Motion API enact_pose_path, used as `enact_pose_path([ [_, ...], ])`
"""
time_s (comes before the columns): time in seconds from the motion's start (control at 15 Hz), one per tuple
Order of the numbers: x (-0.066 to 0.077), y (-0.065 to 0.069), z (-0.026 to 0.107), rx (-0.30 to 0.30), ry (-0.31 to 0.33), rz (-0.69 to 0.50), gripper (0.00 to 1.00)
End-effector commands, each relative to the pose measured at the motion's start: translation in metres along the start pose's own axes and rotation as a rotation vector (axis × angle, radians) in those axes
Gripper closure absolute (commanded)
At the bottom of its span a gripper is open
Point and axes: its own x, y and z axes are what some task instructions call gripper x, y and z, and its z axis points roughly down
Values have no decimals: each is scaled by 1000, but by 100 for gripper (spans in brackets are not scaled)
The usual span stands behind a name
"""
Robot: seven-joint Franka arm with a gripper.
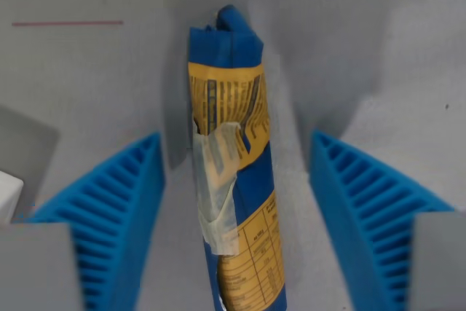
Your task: Pick up the blue bag
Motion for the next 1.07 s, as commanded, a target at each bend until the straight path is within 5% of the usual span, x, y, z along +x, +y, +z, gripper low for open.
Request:
enact_pose_path([
  [0.07,-2,1,-2,-36,65,-25,100],
  [0.67,-2,1,-2,-36,65,-25,100],
  [1.07,-8,-3,-31,-33,38,-18,100],
])
